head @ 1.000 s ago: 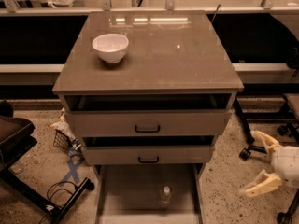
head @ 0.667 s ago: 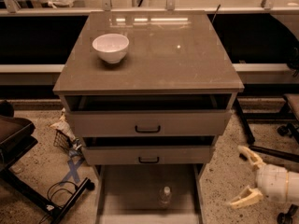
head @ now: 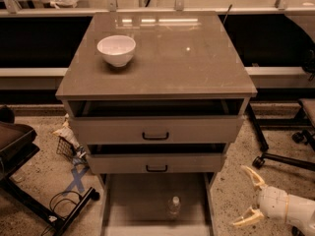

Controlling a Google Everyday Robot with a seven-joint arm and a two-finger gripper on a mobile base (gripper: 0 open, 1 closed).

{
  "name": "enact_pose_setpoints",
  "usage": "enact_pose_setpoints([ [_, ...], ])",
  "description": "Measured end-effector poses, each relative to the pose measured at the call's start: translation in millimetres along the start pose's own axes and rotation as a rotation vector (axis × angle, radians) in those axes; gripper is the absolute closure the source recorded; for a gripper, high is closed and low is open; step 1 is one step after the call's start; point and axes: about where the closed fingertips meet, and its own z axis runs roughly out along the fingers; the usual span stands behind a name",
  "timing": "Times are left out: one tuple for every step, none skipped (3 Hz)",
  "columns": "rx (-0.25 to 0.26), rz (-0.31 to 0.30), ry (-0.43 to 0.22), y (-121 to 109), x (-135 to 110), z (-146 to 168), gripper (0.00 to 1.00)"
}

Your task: Pick water bottle from bottom drawer and place on counter

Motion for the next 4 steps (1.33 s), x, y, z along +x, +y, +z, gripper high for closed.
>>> enact_pose_setpoints([
  [0.0, 0.001, -0.001, 0.2, 0.2, 0.3, 0.0],
  [-0.003, -0.014, 0.01, 7.7, 8.9, 14.5, 0.0],
  [-0.025, -0.011, 0.001, 13.2, 56.9, 42.7, 0.0],
  [-0.041, 0.008, -0.008, 16.2, 94.3, 62.6, 0.0],
])
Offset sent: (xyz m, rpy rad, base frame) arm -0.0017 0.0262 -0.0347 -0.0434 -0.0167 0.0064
